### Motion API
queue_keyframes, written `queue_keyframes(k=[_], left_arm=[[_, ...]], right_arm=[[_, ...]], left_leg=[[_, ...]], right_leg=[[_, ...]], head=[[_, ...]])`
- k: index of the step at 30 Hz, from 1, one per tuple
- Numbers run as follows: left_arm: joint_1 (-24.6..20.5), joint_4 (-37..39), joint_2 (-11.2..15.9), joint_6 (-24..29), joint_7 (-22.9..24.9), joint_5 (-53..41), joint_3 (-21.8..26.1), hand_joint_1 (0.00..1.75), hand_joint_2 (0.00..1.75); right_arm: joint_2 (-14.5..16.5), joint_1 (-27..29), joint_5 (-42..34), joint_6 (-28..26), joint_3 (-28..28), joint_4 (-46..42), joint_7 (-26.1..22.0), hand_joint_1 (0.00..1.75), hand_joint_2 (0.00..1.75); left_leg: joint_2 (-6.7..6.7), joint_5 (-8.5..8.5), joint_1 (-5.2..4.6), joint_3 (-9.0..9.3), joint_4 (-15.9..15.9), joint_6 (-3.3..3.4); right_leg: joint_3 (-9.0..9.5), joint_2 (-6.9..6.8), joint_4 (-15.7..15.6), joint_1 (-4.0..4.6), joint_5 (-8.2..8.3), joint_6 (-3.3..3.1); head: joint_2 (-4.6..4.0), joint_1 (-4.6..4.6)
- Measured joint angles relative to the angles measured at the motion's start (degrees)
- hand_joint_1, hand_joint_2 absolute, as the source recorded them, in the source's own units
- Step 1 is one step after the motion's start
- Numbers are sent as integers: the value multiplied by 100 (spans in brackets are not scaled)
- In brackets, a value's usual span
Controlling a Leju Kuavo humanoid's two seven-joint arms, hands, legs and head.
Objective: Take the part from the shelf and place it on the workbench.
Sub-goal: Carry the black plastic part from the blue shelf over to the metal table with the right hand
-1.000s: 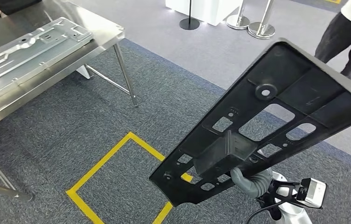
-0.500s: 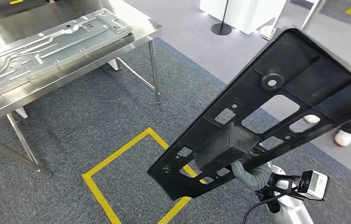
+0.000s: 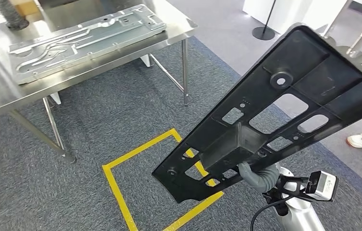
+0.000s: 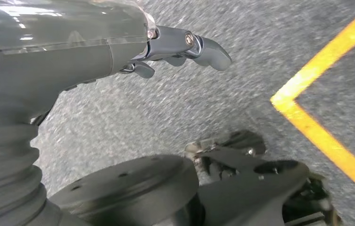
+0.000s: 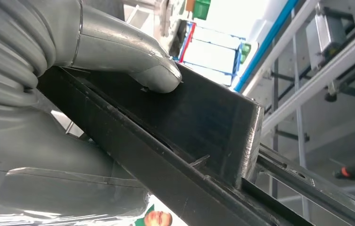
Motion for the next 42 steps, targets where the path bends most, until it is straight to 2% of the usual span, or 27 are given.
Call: queue_keyframes(k=[2, 3, 4, 6, 7, 9, 10, 11, 12, 13, 14, 15, 17, 19, 21, 23, 24, 26, 27, 28, 29, 30, 32, 34, 37, 39, 42], left_arm=[[12, 0, 1, -9, -17, -50, -5, 0, 175], [13, 0, 2, -15, -21, -74, -10, 0, 175], [11, 0, 3, -20, -18, -97, -14, 0, 175], [15, 0, 3, -34, 2, -130, -19, 0, 175], [17, 0, 2, -42, 15, -145, -21, 0, 175], [-4, 0, -3, -60, 40, -167, -27, 0, 175], [-17, 0, -4, -69, 50, -173, -31, 0, 175], [-25, 0, -5, -76, 57, -175, -34, 0, 175], [-22, 0, -5, -80, 63, -174, -37, 0, 175], [-13, 0, -6, -82, 66, -174, -39, 0, 175], [-3, 0, -7, -82, 67, -174, -42, 0, 175], [3, 0, -9, -83, 67, -174, -46, 0, 175], [-4, 0, -15, -85, 66, -175, -55, 0, 175], [-16, 0, -20, -88, 65, -178, -60, 0, 175], [-17, 0, -20, -92, 67, -185, -62, 0, 175], [-24, 0, -20, -98, 76, -194, -69, 0, 175], [-31, 0, -19, -103, 81, -198, -76, 0, 175], [-46, 0, -18, -109, 85, -195, -95, 0, 175], [-57, 0, -17, -112, 85, -191, -104, 0, 175], [-70, 0, -17, -113, 83, -188, -111, 0, 175], [-78, 0, -17, -114, 79, -190, -116, 0, 175], [-82, 0, -16, -115, 75, -195, -122, 0, 175], [-79, 0, -10, -115, 65, -206, -137, 0, 175], [-83, 0, -5, -115, 54, -211, -151, 0, 175], [-65, 0, -4, -115, 48, -213, -156, 0, 175], [-65, 0, -4, -115, 45, -214, -157, 0, 175], [-78, 0, -4, -115, 39, -220, -158, 0, 175]], right_arm=[[0, 42, 36, -70, -2, -27, 7, 175, 175], [0, 76, 49, -105, -9, -53, 20, 175, 175], [0, 110, 64, -135, -17, -83, 40, 175, 175], [1, 144, 101, -177, -28, -144, 95, 175, 175], [6, 145, 120, -192, -31, -172, 124, 175, 175], [24, 155, 137, -211, -53, -219, 161, 175, 175], [32, 172, 138, -216, -71, -230, 169, 175, 175], [37, 196, 137, -217, -88, -236, 170, 175, 175], [37, 220, 137, -217, -99, -236, 172, 175, 175], [37, 238, 137, -215, -104, -236, 172, 175, 175], [37, 246, 137, -213, -107, -235, 172, 175, 175], [37, 246, 137, -211, -109, -234, 172, 175, 175], [38, 229, 138, -208, -114, -233, 173, 175, 175], [40, 214, 139, -203, -118, -230, 173, 175, 175], [42, 206, 140, -198, -120, -228, 174, 175, 175], [42, 194, 144, -201, -121, -228, 176, 175, 175], [42, 192, 144, -206, -126, -228, 177, 175, 175], [39, 196, 136, -213, -148, -220, 181, 175, 175], [38, 197, 130, -210, -161, -209, 186, 175, 175], [37, 197, 126, -201, -173, -194, 192, 175, 175], [37, 193, 122, -189, -184, -178, 198, 175, 175], [37, 189, 119, -172, -190, -165, 204, 175, 175], [37, 174, 115, -144, -199, -153, 212, 175, 175], [37, 158, 111, -132, -203, -144, 216, 175, 175], [39, 146, 109, -131, -209, -126, 223, 175, 175], [42, 132, 106, -131, -219, -125, 223, 175, 175], [43, 130, 103, -133, -234, -103, 225, 175, 175]], left_leg=[[242, 296, -43, 410, -800, 72], [340, 359, -70, 522, -1046, 111], [383, 363, -95, 556, -1151, 143], [277, 383, -94, 536, -1183, 202], [212, 405, -80, 541, -1210, 234], [94, 453, -41, 562, -1264, 298], [31, 464, -36, 556, -1269, 314], [-35, 470, -32, 549, -1266, 326], [-111, 472, -31, 544, -1259, 330], [-188, 473, -30, 542, -1251, 331], [-265, 472, -28, 543, -1238, 327], [-343, 466, -24, 545, -1220, 318], [-489, 443, -19, 525, -1163, 274], [-609, 439, -15, 469, -1120, 203], [-711, 461, -2, 427, -1133, 126], [-596, 387, -4, 380, -1039, 71], [-452, 258, -9, 293, -839, 49], [-164, -116, -5, -20, -143, 16], [-108, -260, 3, -179, 213, 2], [-86, -310, 9, -265, 421, -5], [-77, -251, 12, -243, 417, -3], [-71, -93, 12, -106, 179, 10], [-38, 252, -6, 334, -644, 75], [2, 370, -42, 576, -1145, 135], [-5, 387, -46, 601, -1248, 204], [-14, 440, -15, 646, -1330, 271], [-28, 463, -17, 652, -1359, 310]], right_leg=[[25, -109, 6, 19, -25, 34], [30, -166, 10, 34, -34, 60], [31, -226, 11, 47, -38, 87], [39, -324, 6, 56, -48, 146], [39, -264, 33, 46, -80, 178], [-94, 49, 358, 16, -301, 233], [-258, 227, 705, 4, -478, 252], [-462, 325, 1111, 0, -655, 267], [-647, 365, 1461, -2, -766, 281], [-756, 378, 1642, -8, -768, 292], [-750, 384, 1583, -16, -649, 298], [-633, 407, 1301, -28, -439, 299], [-275, 599, 505, -56, -78, 287], [-111, 746, 113, -56, 14, 243], [-116, 676, 93, -44, 18, 172], [-90, 568, 40, -55, 45, 90], [-78, 514, 11, -64, 58, 56], [-78, 417, -1, -49, 61, 22], [-83, 372, 1, -41, 60, 20], [-85, 332, 3, -35, 59, 19], [-83, 302, 4, -31, 58, 19], [-76, 281, 5, -26, 57, 21], [-60, 258, 4, -14, 53, 36], [-67, 248, 4, -3, 58, 83], [-61, 241, -11, -6, 68, 184], [-141, 285, 195, -7, -82, 229], [-667, 355, 1273, -15, -604, 261]], head=[[0, 0], [0, 0], [0, 0], [0, 0], [0, 0], [0, 0], [0, 0], [0, 0], [0, 0], [0, 0], [0, 0], [0, 0], [0, 0], [0, 0], [0, 0], [0, -1], [0, -1], [0, -1], [0, -1], [0, -1], [0, -1], [0, -1], [0, -1], [0, 0], [0, -1], [0, 0], [0, 0]])
